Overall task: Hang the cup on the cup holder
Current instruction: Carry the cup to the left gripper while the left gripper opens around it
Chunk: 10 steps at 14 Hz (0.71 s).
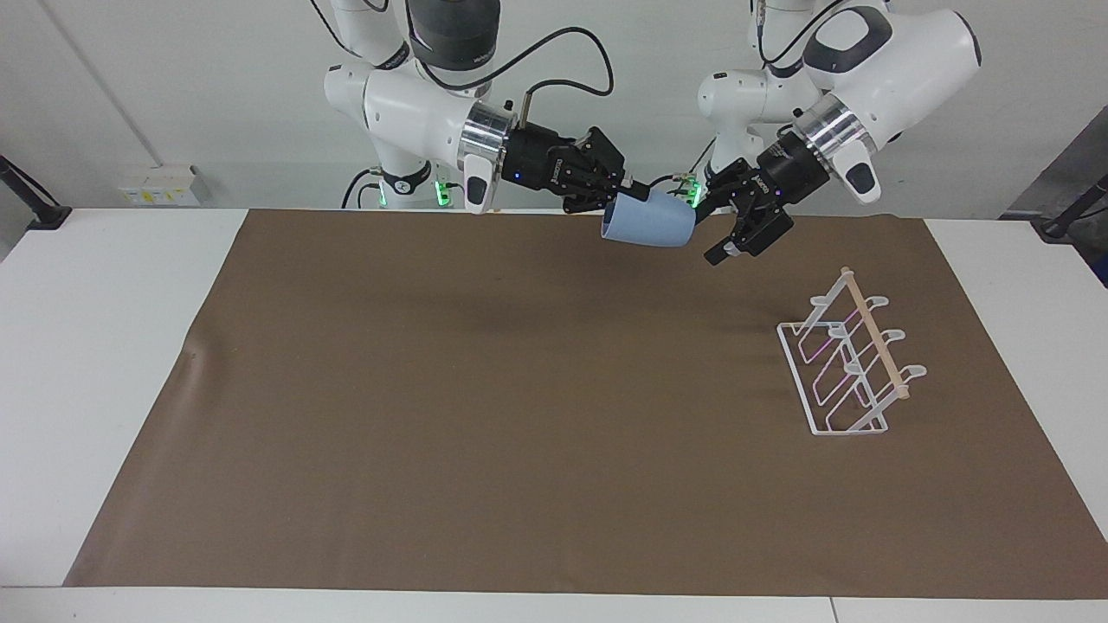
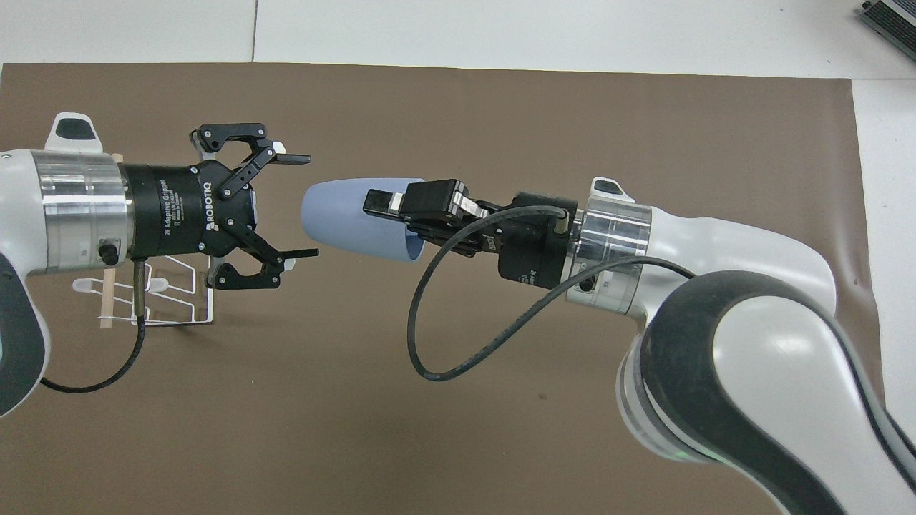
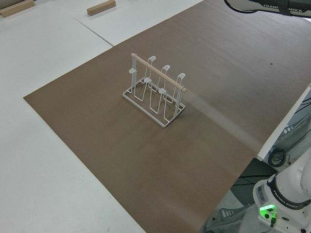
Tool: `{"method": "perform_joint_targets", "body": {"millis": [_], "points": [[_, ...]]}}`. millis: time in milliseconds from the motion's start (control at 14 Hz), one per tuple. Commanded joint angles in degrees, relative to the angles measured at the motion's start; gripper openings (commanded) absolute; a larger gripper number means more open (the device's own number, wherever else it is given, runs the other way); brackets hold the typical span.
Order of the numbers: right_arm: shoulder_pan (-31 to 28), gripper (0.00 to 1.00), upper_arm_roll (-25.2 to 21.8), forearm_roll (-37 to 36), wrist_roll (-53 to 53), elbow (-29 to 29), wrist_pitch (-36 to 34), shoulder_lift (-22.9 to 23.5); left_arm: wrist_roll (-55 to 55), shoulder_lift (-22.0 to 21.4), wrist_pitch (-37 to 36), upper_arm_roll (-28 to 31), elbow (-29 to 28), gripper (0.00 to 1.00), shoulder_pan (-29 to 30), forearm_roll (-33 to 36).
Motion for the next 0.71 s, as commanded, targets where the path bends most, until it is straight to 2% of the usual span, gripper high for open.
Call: {"method": "perform_joint_targets", "body": {"millis": [0, 641], "points": [[0.22, 0.00, 0.74, 2.92, 0.54, -0.15, 0.60, -0.90, -1.49, -1.86, 0.39, 0.49, -1.76, 1.00, -0.98, -0.93], [0.31, 0.00, 1.09, 3.19, 1.42, -0.24, 1.74, -0.99, -1.67, -3.26, -2.34, 0.58, -0.70, 1.00, -0.80, -0.84]]}}
